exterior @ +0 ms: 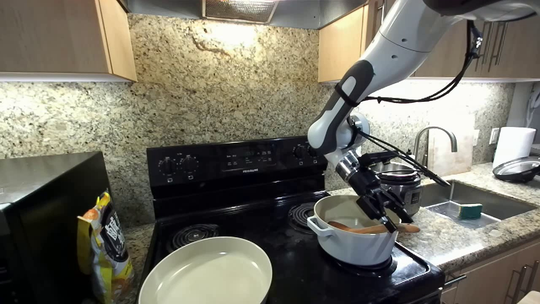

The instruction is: Use the wooden spoon to stir the pot.

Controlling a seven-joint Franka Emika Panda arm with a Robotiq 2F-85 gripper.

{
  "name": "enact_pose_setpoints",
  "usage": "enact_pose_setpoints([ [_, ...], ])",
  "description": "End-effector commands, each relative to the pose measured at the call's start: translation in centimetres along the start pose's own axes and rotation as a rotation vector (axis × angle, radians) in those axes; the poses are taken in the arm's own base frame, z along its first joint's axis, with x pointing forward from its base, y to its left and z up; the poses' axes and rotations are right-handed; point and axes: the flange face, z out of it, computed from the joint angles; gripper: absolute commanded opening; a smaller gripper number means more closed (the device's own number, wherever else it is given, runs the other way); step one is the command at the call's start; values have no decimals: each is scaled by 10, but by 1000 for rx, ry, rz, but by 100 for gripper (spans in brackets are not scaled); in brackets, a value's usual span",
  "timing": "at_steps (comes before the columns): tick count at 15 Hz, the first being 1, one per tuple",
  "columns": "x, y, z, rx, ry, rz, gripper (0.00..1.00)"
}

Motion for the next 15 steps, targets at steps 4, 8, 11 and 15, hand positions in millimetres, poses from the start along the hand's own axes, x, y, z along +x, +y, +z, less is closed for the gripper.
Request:
enact_pose_setpoints([
  [4,-72,-2,-6,1,228,19,100],
  [8,-117,-1,-1,-21,412,33,100],
  [11,-143,-4,0,-73,535,39,100],
  [15,-178,-5,0,-123,706,50,100],
])
